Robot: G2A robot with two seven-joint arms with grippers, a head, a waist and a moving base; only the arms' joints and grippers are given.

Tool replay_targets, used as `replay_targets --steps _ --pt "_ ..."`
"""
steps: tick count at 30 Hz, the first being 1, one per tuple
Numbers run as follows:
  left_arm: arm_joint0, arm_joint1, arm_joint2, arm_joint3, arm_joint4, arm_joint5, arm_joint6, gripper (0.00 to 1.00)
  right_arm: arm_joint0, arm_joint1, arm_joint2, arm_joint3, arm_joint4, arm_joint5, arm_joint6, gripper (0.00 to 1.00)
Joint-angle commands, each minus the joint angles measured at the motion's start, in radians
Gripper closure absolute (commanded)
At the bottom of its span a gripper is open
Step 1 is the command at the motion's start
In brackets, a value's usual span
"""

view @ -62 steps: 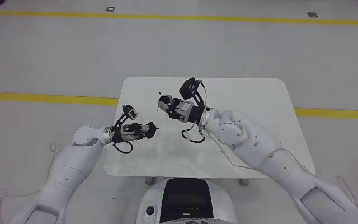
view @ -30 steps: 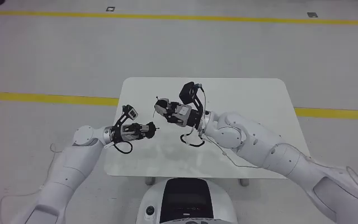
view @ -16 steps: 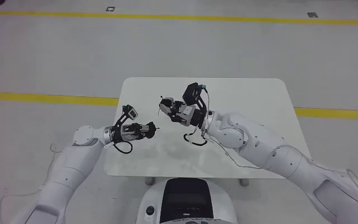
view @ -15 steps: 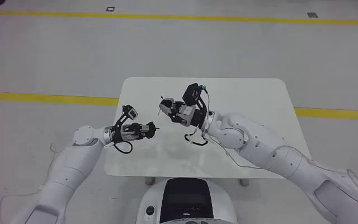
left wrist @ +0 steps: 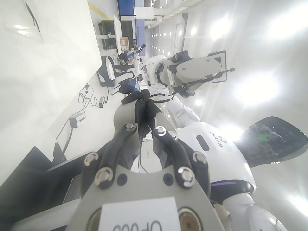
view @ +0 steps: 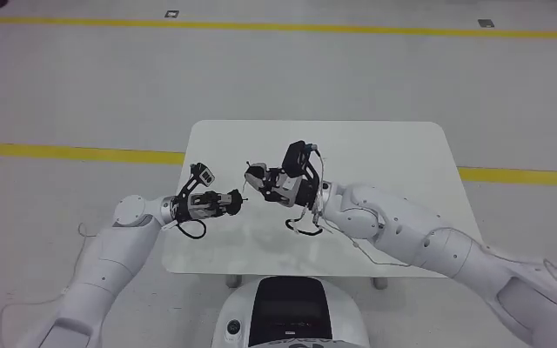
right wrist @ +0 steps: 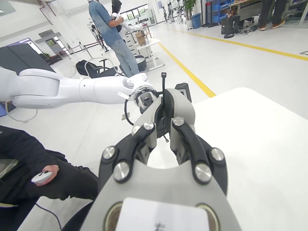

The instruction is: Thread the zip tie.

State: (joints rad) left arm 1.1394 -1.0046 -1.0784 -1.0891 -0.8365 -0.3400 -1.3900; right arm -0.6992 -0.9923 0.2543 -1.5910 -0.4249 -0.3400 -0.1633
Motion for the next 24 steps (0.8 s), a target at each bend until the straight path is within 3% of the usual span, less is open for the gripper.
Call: replay_targets --steps 1,11,18,24 --pt "0.0 0.0 0.0 0.0 0.0 0.0 0.0 1.0 0.019 0.004 -0.031 -0.004 0.005 0.0 -0.019 1.0" --pt "0.0 0.0 0.0 0.0 0.0 0.0 0.0 1.0 0.019 0.004 -0.031 -0.004 0.005 0.0 -0.019 1.0" --pt "0.0 0.0 0.0 0.0 0.0 0.0 0.0 1.0 -0.015 0.009 0.006 0.011 -0.041 0.0 -0.034 1.0" --pt "0.0 0.0 0.0 0.0 0.0 0.0 0.0 1.0 -0.002 0.026 -0.025 -0.009 -0.074 0.0 -0.063 1.0"
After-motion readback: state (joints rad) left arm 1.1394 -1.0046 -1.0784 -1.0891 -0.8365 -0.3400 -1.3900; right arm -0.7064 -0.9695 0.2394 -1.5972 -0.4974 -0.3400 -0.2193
